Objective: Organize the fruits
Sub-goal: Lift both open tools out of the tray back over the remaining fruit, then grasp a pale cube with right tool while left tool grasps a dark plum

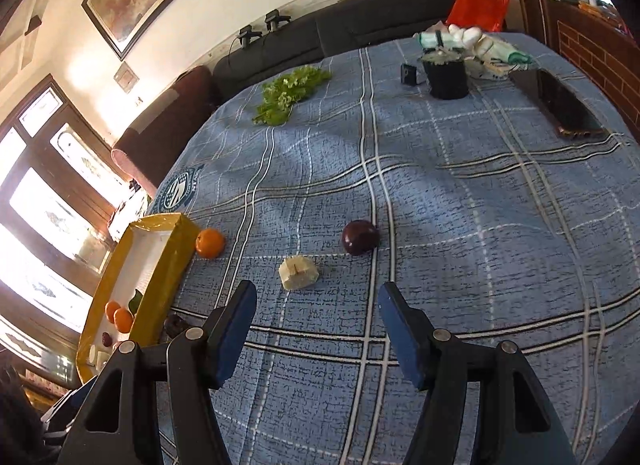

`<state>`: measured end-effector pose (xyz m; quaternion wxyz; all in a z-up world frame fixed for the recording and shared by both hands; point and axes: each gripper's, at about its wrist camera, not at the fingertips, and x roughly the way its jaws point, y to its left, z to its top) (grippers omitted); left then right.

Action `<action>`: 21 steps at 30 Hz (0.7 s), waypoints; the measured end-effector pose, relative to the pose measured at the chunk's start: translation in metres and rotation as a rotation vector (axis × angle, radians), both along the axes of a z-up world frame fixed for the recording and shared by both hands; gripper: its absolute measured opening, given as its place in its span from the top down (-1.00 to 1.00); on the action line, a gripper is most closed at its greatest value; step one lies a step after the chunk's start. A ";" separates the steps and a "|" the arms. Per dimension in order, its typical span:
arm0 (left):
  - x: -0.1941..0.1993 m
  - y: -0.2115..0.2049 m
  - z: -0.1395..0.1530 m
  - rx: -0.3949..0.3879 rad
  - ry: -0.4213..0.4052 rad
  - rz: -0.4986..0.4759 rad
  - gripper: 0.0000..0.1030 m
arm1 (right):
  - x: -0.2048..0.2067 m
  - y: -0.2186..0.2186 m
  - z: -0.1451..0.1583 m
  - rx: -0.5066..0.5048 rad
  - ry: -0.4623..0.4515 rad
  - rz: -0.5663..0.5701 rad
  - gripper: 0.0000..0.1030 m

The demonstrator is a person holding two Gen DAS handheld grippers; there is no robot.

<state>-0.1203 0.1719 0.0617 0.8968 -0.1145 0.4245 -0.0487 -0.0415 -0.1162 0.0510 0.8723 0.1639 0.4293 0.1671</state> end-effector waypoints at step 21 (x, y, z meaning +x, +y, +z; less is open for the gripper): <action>0.077 -0.035 -0.018 0.231 0.001 -0.154 -0.60 | 0.041 0.052 -0.035 -0.122 -0.019 0.047 0.15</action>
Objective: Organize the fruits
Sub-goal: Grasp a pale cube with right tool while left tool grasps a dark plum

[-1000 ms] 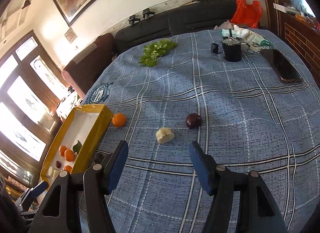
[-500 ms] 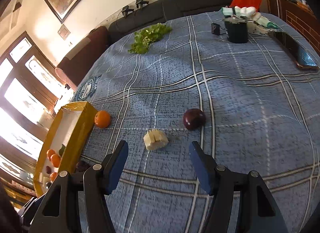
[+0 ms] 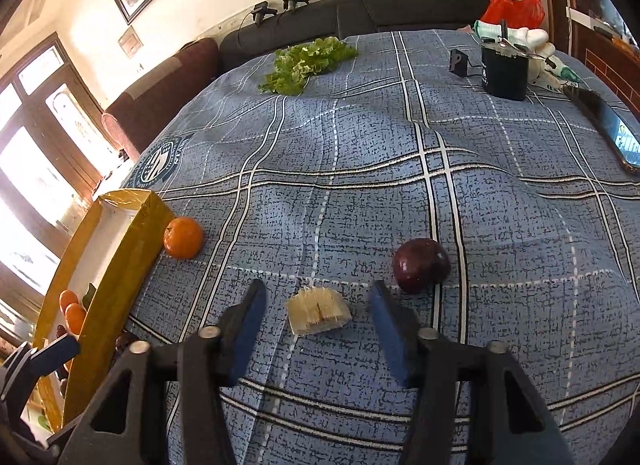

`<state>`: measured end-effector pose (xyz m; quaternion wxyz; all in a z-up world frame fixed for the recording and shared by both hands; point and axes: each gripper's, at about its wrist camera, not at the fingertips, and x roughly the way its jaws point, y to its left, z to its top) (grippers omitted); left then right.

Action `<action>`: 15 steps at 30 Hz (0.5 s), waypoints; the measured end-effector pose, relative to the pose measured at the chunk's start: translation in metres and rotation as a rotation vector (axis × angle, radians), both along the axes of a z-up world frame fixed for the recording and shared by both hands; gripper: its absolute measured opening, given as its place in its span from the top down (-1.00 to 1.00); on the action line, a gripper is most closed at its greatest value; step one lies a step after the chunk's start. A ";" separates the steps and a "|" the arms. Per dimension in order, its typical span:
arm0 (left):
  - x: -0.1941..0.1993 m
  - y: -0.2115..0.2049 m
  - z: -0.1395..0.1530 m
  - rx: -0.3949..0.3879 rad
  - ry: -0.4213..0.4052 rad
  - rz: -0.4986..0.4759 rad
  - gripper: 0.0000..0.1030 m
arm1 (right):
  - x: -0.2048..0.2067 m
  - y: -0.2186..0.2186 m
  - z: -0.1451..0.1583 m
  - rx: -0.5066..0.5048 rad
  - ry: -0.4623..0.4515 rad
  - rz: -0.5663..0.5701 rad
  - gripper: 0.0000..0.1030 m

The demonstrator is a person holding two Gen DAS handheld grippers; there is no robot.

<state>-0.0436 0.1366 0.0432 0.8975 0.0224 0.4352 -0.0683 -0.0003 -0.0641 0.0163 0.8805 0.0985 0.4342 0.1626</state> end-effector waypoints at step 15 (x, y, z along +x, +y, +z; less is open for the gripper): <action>0.014 -0.019 -0.022 0.048 0.107 -0.163 -0.59 | -0.003 -0.011 -0.001 0.071 0.029 0.020 0.25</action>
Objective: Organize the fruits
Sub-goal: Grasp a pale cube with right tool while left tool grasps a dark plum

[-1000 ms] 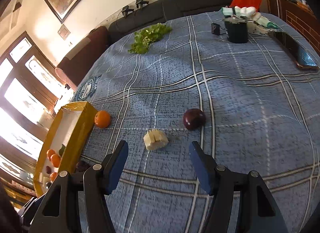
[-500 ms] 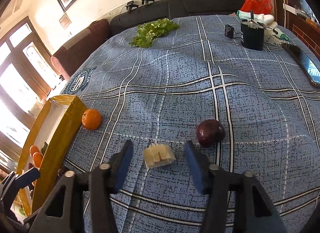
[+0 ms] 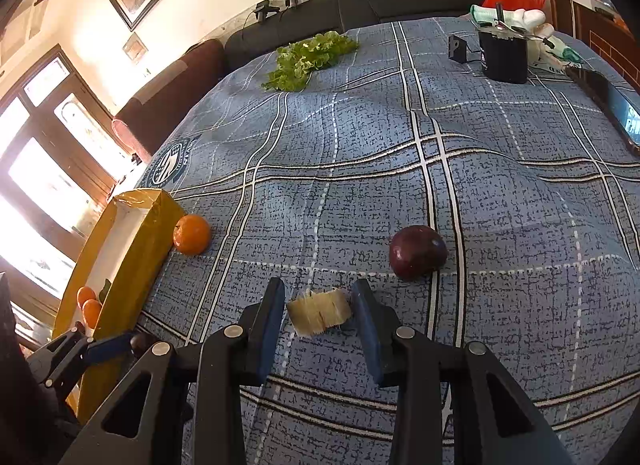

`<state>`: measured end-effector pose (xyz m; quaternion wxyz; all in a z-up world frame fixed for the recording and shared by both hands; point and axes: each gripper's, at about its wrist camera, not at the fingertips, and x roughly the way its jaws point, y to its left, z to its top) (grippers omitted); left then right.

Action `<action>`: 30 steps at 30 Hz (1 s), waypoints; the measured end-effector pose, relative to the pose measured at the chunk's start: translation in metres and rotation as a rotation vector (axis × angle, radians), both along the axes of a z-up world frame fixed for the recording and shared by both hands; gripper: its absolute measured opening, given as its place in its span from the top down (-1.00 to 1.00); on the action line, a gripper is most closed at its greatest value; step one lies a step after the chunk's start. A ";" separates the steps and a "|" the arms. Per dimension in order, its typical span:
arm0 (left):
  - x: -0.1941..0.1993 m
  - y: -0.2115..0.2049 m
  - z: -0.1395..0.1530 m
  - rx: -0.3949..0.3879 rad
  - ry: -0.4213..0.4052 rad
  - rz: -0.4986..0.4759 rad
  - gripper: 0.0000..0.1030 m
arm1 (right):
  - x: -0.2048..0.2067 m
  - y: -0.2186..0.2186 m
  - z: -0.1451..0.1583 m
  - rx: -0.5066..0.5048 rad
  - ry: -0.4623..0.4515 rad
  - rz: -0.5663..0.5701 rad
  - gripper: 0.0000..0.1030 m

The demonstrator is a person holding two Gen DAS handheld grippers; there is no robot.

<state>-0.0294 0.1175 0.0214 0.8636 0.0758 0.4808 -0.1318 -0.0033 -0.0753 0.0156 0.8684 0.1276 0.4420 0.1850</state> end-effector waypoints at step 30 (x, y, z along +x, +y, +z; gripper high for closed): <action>-0.049 -0.008 -0.014 0.018 -0.039 0.034 0.47 | -0.003 0.003 0.001 -0.016 -0.011 0.008 0.30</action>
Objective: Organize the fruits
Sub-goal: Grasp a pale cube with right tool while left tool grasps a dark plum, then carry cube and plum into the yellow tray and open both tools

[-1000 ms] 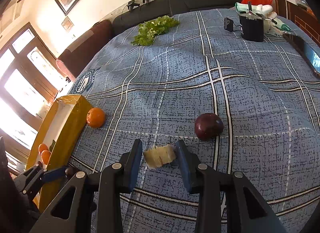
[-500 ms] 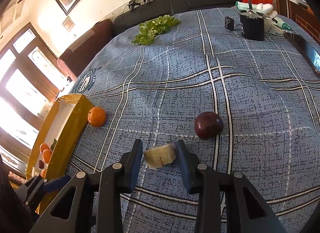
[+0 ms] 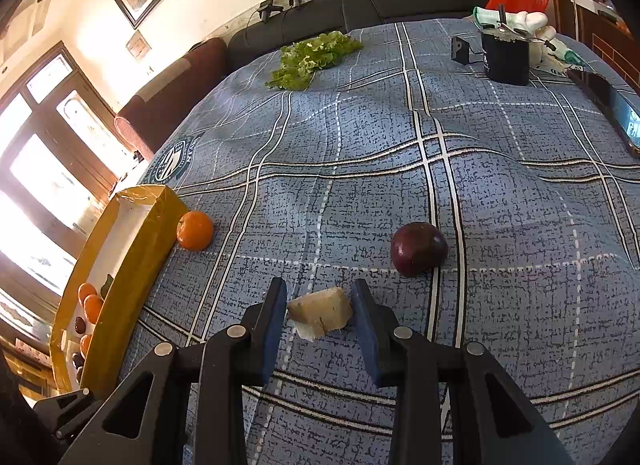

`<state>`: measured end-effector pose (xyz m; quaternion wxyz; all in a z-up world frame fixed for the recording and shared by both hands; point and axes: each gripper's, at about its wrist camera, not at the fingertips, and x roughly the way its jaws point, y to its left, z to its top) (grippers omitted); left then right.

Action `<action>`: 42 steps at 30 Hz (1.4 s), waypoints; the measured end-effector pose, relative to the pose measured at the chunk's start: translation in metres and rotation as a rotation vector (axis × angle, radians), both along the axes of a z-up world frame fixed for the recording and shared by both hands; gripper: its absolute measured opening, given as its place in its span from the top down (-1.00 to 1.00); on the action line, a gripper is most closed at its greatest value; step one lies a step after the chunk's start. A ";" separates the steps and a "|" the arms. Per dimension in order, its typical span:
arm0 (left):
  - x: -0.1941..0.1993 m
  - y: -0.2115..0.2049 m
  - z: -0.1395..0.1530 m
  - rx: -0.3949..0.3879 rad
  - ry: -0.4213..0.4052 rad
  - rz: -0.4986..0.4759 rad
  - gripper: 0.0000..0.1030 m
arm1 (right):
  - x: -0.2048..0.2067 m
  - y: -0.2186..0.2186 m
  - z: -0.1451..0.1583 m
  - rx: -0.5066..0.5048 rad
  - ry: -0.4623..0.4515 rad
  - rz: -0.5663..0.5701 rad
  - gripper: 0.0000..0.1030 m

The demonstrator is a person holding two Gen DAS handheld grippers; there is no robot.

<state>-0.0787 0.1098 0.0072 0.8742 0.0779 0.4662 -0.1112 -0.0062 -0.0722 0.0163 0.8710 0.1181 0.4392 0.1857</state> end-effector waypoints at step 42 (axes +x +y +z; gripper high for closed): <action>0.043 0.271 0.040 -0.133 0.009 0.640 0.46 | -0.068 0.226 0.037 -0.124 -0.038 0.454 0.28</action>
